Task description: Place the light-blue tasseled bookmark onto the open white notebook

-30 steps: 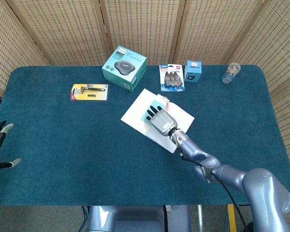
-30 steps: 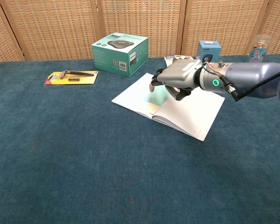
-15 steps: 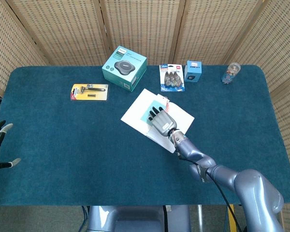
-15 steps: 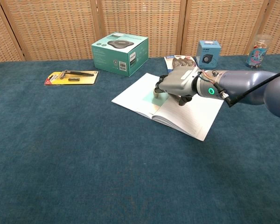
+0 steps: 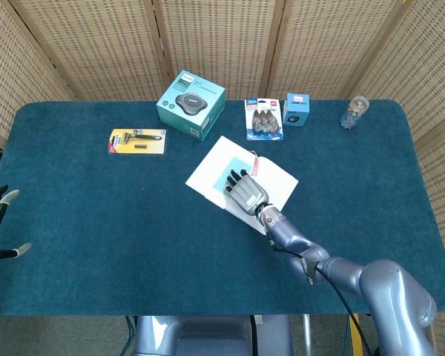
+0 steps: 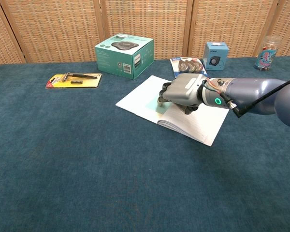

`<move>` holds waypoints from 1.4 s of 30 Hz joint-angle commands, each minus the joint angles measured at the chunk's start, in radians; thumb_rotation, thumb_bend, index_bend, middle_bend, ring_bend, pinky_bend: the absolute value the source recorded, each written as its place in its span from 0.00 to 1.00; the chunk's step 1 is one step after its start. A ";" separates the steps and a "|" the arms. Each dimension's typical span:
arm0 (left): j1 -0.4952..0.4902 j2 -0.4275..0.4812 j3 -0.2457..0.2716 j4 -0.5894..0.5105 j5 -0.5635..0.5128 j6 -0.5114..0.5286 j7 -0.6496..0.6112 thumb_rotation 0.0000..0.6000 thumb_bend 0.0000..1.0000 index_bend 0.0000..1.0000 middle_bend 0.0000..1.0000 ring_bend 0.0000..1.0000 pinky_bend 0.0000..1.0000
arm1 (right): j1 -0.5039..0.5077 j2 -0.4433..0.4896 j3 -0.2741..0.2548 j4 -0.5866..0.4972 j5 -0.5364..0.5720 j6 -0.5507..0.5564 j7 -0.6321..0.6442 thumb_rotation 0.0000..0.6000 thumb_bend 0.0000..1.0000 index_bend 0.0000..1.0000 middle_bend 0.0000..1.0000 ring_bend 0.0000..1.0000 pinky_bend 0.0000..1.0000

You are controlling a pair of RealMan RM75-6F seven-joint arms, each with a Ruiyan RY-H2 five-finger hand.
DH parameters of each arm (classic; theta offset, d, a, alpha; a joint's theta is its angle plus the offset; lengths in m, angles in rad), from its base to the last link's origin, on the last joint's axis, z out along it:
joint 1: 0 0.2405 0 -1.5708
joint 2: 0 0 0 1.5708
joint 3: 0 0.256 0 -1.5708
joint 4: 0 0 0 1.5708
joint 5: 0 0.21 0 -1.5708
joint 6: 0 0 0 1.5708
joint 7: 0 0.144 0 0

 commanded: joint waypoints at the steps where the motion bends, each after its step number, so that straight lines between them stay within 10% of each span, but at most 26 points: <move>1: 0.000 0.001 0.000 0.001 0.001 0.000 -0.002 1.00 0.00 0.00 0.00 0.00 0.00 | 0.000 0.003 -0.003 0.001 0.007 -0.001 -0.007 1.00 1.00 0.18 0.12 0.02 0.19; 29: -0.001 0.001 0.003 -0.003 0.003 -0.001 0.003 1.00 0.00 0.00 0.00 0.00 0.00 | -0.043 0.072 0.044 -0.066 -0.137 0.153 0.174 1.00 0.99 0.10 0.01 0.00 0.19; 34: 0.004 0.006 0.003 -0.002 0.012 0.008 -0.012 1.00 0.00 0.00 0.00 0.00 0.00 | -0.154 0.199 0.036 -0.223 -0.263 0.350 0.342 1.00 0.24 0.00 0.00 0.00 0.19; 42: 0.027 0.011 0.017 -0.001 0.064 0.065 -0.026 1.00 0.00 0.00 0.00 0.00 0.00 | -0.512 0.463 -0.098 -0.432 -0.372 0.716 0.628 1.00 0.00 0.00 0.00 0.00 0.15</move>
